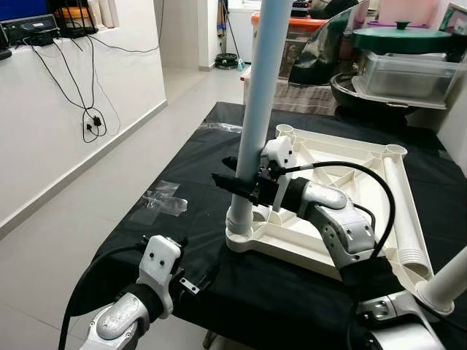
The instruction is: Building children table
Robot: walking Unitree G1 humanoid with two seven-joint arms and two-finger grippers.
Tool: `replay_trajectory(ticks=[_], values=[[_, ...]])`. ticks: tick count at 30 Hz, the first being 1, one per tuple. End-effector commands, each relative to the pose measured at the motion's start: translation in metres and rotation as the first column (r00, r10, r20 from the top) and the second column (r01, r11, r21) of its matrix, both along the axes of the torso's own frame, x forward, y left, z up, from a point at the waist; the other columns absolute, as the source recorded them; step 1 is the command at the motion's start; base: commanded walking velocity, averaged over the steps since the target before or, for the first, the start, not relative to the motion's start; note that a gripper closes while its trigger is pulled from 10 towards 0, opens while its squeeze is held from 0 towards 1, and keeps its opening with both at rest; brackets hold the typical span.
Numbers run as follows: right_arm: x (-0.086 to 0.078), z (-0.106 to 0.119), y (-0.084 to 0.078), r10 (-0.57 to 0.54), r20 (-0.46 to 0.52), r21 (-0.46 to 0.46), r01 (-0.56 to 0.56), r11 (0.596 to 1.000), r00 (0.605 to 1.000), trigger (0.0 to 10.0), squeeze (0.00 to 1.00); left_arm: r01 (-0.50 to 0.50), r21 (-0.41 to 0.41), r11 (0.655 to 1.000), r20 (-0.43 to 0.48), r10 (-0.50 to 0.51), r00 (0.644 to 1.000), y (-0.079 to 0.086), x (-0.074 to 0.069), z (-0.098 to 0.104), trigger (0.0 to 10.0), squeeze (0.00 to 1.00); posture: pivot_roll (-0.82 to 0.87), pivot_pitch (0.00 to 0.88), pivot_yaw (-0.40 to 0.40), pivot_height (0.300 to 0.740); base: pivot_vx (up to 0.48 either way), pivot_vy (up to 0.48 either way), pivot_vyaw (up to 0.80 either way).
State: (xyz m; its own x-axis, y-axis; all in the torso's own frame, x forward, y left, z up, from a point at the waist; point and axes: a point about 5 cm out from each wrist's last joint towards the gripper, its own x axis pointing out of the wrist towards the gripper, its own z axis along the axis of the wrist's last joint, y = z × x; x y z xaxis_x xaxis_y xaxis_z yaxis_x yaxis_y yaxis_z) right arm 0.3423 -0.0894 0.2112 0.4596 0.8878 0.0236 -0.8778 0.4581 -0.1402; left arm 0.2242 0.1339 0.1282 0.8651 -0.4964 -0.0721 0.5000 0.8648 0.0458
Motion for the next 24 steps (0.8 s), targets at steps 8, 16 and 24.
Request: replay_trajectory(ticks=[8, 16, 24], values=[[0.01, 0.006, 0.022, 0.105, 0.022, -0.051, -0.104, 0.993, 0.994, 10.0, 0.0, 0.026, 0.0, 1.0, -0.027, -0.026, 0.999, 0.004, -0.002, 0.0, 10.0, 0.0, 0.09, 0.0, -0.064, 0.74, 0.0, 0.0, 0.0], [0.019, 0.005, 0.016, 0.121, 0.006, -0.097, -0.12, 0.988, 0.993, 10.0, 0.0, 0.025, -0.006, 1.0, -0.029, -0.025, 0.999, 0.004, -0.002, 0.0, 10.0, 0.0, 0.09, 0.0, -0.075, 0.74, 0.0, 0.0, 0.0], [0.027, -0.004, -0.005, 0.113, -0.024, -0.163, -0.115, 0.98, 0.993, 10.0, 0.0, 0.022, -0.011, 1.0, -0.029, -0.022, 0.999, 0.003, -0.003, 0.0, 10.0, 0.0, 0.09, 0.0, -0.077, 0.74, 0.0, 0.0, 0.0]])
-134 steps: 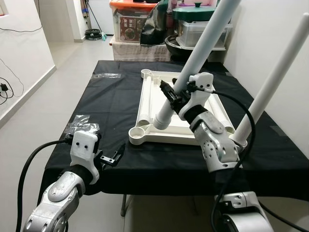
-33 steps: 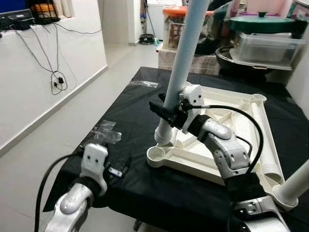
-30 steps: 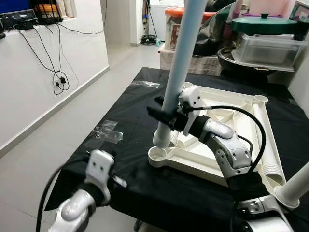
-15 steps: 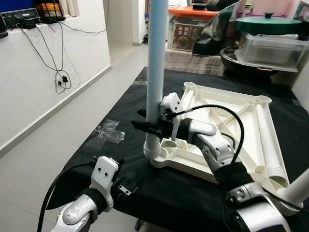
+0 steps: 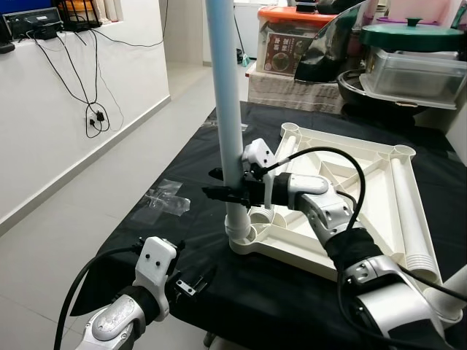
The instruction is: Building children table
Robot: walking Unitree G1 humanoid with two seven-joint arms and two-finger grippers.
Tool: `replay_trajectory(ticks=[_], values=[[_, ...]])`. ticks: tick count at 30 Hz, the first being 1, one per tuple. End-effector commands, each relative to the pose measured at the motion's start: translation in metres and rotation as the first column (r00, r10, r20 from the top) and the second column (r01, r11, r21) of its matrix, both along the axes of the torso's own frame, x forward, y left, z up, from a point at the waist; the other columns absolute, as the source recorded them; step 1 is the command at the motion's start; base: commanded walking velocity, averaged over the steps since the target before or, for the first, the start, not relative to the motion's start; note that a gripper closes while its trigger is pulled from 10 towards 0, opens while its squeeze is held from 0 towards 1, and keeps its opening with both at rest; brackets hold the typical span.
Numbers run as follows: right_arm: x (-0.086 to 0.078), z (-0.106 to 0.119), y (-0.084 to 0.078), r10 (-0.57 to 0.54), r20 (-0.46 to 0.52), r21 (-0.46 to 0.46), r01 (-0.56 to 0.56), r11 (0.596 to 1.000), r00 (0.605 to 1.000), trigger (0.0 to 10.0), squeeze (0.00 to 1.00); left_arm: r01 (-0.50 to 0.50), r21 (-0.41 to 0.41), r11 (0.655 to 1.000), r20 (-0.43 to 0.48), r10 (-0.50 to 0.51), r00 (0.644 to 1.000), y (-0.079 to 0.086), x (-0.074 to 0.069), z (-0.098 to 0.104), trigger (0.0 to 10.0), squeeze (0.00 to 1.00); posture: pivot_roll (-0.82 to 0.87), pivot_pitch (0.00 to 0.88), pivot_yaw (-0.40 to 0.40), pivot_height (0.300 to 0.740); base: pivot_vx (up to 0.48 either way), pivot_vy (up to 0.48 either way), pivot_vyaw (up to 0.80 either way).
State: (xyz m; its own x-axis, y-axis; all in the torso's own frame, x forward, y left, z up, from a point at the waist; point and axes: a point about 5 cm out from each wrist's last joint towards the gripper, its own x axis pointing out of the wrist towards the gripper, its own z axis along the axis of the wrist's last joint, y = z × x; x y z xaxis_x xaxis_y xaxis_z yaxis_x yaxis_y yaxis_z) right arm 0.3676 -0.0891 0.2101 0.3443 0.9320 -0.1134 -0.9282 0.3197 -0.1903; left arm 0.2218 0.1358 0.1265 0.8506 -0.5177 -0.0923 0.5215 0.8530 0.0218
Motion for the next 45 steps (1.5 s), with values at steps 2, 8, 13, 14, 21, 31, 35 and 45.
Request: replay_trajectory(ticks=[2, 8, 13, 14, 21, 31, 35, 45], values=[[0.005, 0.001, -0.012, -0.034, 0.003, -0.026, 0.034, 0.999, 0.999, 10.0, 0.0, -0.002, -0.003, 1.0, 0.0, 0.002, 1.0, 0.002, -0.001, 0.002, 10.0, 0.0, 0.09, 0.0, -0.074, 0.74, 0.0, 0.0, 0.0], [0.001, -0.002, -0.012, -0.002, 0.003, -0.04, 0.002, 0.999, 1.0, 10.0, 0.0, 0.002, -0.007, 1.0, -0.003, -0.002, 1.0, 0.0, -0.001, 0.002, 10.0, 0.0, 0.08, 0.0, -0.071, 0.74, 0.0, 0.0, 0.0], [-0.005, -0.006, -0.004, 0.063, -0.009, -0.033, -0.063, 0.997, 0.998, 10.0, 0.0, 0.004, -0.008, 1.0, -0.005, -0.004, 1.0, 0.0, 0.0, 0.001, 10.0, 0.0, 0.08, 0.0, -0.07, 0.74, 0.0, 0.0, 0.0], [-0.008, -0.007, -0.001, 0.089, -0.01, -0.029, -0.089, 0.996, 0.996, 10.0, 0.0, 0.003, -0.006, 1.0, -0.006, -0.003, 1.0, 0.0, 0.0, 0.001, 10.0, 0.0, 0.08, 0.0, -0.07, 0.74, 0.0, 0.0, 0.0], [-0.029, -0.018, 0.02, 0.219, -0.022, -0.004, -0.219, 0.976, 0.975, 10.0, 0.0, -0.003, -0.011, 1.0, -0.01, 0.003, 1.0, 0.001, 0.001, 0.0, 10.0, 0.0, 0.08, 0.0, -0.075, 0.74, 0.0, 0.0, 0.0], [-0.031, -0.034, 0.022, 0.187, -0.151, 0.076, -0.177, 0.981, 0.971, 10.0, 0.0, -0.003, -0.025, 1.0, -0.018, 0.003, 1.0, -0.001, 0.001, -0.001, 10.0, 0.0, 0.08, 0.0, -0.075, 0.74, 0.0, 0.0, 0.0], [-0.036, -0.043, 0.021, 0.178, -0.222, 0.115, -0.155, 0.981, 0.959, 10.0, 0.0, -0.003, -0.029, 1.0, -0.019, 0.002, 1.0, -0.002, 0.002, -0.002, 10.0, 0.0, 0.07, 0.0, -0.076, 0.74, 0.0, 0.0, 0.0], [-0.039, -0.052, 0.021, 0.132, -0.26, 0.132, -0.1, 0.986, 0.956, 10.0, 0.0, 0.003, -0.037, 0.999, -0.027, -0.004, 1.0, -0.003, 0.002, -0.003, 10.0, 0.0, 0.07, 0.0, -0.078, 0.74, 0.0, 0.0, 0.0]])
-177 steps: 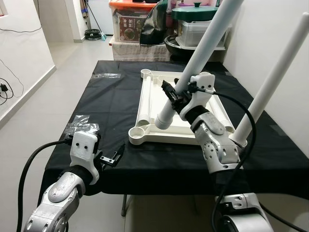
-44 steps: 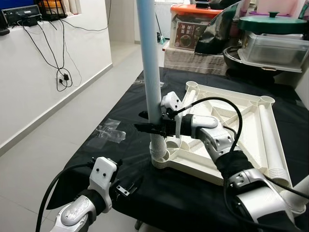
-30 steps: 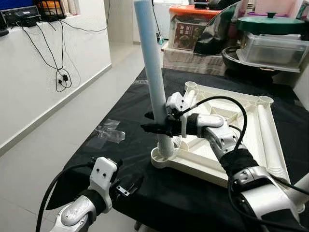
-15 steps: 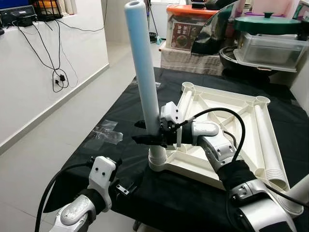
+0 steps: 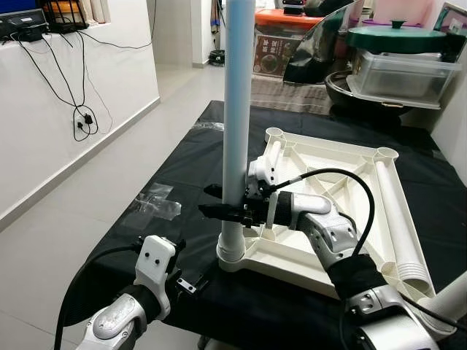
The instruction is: Building children table
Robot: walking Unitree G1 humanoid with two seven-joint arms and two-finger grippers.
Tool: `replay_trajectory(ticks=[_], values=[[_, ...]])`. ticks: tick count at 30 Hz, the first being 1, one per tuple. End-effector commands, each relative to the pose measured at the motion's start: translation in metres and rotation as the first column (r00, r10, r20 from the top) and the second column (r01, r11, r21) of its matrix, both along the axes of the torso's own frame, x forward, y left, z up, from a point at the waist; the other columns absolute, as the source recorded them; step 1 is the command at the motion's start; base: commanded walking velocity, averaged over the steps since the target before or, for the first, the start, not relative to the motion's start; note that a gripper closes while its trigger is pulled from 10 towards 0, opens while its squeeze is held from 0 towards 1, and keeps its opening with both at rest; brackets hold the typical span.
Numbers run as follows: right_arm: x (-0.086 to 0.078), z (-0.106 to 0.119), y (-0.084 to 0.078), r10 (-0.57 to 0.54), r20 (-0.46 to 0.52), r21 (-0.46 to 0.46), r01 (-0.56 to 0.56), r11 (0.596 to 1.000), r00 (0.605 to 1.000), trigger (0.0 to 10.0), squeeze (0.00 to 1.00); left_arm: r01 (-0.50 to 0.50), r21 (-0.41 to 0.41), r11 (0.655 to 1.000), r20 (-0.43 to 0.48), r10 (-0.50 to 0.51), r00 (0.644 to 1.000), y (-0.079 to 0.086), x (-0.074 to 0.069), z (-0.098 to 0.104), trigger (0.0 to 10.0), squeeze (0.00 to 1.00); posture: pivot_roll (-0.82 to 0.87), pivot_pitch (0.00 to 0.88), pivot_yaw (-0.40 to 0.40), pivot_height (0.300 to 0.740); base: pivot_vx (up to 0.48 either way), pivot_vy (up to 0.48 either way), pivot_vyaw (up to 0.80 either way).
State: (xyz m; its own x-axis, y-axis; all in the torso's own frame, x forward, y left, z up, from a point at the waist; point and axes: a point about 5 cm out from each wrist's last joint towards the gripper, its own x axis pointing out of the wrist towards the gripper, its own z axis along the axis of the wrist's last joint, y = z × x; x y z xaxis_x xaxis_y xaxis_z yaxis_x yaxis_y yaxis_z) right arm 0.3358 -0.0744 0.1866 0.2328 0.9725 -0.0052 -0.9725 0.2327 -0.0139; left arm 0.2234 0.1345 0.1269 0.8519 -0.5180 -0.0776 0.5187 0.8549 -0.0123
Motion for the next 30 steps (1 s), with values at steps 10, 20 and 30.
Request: replay_trajectory(ticks=[10, 20, 30], values=[[-0.004, -0.051, -0.013, -0.109, -0.228, -0.05, 0.1, 0.994, 0.968, 10.0, 0.0, 0.011, 0.001, 1.0, -0.039, -0.011, 0.999, 0.0, -0.004, -0.007, 10.0, 0.0, 0.08, 0.0, -0.079, 0.74, 0.0, 0.0, 0.0], [-0.017, -0.056, -0.02, -0.134, -0.19, -0.044, 0.128, 0.991, 0.973, 10.0, 0.0, 0.003, 0.002, 1.0, -0.043, -0.003, 0.999, 0.002, -0.005, -0.007, 10.0, 0.0, 0.07, 0.0, -0.069, 0.74, 0.0, 0.0, 0.0], [-0.028, -0.051, -0.013, -0.045, -0.034, -0.103, 0.041, 0.994, 0.998, 10.0, 0.0, -0.003, 0.009, 1.0, -0.037, 0.004, 0.999, 0.006, -0.002, -0.006, 10.0, 0.0, 0.08, 0.0, -0.066, 0.74, 0.0, 0.0, 0.0]])
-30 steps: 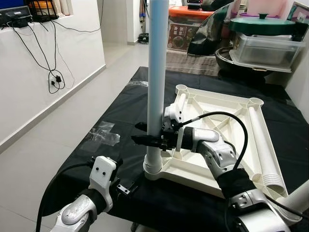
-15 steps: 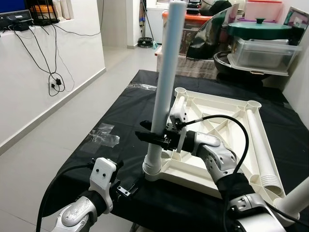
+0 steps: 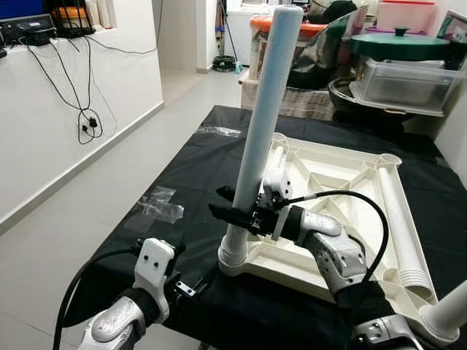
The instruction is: Building children table
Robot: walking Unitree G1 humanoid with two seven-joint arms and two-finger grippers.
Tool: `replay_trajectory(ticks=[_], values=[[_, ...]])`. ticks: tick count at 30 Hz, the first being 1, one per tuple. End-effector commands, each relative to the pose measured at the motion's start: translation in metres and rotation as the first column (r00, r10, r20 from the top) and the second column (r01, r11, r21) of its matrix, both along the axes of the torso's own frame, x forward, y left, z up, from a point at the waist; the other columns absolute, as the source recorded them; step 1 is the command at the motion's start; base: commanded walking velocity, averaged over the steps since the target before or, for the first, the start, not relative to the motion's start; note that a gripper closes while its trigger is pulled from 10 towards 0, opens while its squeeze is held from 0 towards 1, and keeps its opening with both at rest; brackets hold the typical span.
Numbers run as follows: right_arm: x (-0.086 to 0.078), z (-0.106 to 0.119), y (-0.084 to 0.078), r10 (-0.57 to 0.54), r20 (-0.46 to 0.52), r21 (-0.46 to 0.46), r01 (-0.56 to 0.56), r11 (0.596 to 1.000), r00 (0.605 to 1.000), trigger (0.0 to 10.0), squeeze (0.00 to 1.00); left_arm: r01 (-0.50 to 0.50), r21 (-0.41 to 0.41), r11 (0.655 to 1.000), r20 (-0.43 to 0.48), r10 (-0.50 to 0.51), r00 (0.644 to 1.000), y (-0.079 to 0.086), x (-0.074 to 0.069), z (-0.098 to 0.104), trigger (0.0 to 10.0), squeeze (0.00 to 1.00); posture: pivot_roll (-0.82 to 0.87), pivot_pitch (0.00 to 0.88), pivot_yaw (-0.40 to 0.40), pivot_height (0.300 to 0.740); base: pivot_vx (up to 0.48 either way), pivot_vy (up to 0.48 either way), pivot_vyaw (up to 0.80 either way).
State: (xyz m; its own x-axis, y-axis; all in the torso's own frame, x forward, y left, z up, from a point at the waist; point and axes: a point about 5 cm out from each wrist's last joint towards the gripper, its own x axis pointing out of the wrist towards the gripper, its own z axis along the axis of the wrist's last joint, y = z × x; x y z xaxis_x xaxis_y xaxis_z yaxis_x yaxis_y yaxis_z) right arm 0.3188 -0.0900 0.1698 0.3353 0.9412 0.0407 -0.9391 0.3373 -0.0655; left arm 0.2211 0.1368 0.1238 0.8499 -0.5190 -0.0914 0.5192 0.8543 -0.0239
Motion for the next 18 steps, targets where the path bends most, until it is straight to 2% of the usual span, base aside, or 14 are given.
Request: replay_trajectory(ticks=[1, 7, 14, 18], values=[[-0.011, -0.034, 0.002, 0.055, -0.108, -0.124, -0.069, 0.99, 0.993, 10.0, 0.0, -0.004, 0.012, 1.0, -0.019, 0.005, 1.0, 0.003, 0.0, -0.003, 10.0, 0.0, 0.08, 0.0, -0.066, 0.74, 0.0, 0.0, 0.0], [-0.007, -0.032, -0.002, 0.172, -0.168, -0.161, -0.2, 0.966, 0.971, 10.0, 0.0, -0.01, 0.009, 1.0, -0.017, 0.01, 1.0, 0.004, 0.0, -0.002, 10.0, 0.0, 0.09, 0.0, -0.08, 0.74, 0.0, 0.0, 0.0], [-0.001, -0.029, -0.001, 0.222, -0.177, -0.189, -0.254, 0.948, 0.959, 10.0, 0.0, -0.017, 0.006, 1.0, -0.02, 0.017, 1.0, 0.004, -0.002, -0.002, 10.0, 0.0, 0.1, 0.0, -0.092, 0.74, 0.0, 0.0, 0.0], [0.005, -0.022, 0.01, 0.271, -0.177, -0.178, -0.302, 0.937, 0.946, 10.0, 0.0, -0.038, -0.001, 0.999, -0.023, 0.038, 0.999, 0.005, -0.004, -0.003, 10.0, 0.0, 0.12, 0.0, -0.111, 0.74, 0.0, 0.0, 0.0]])
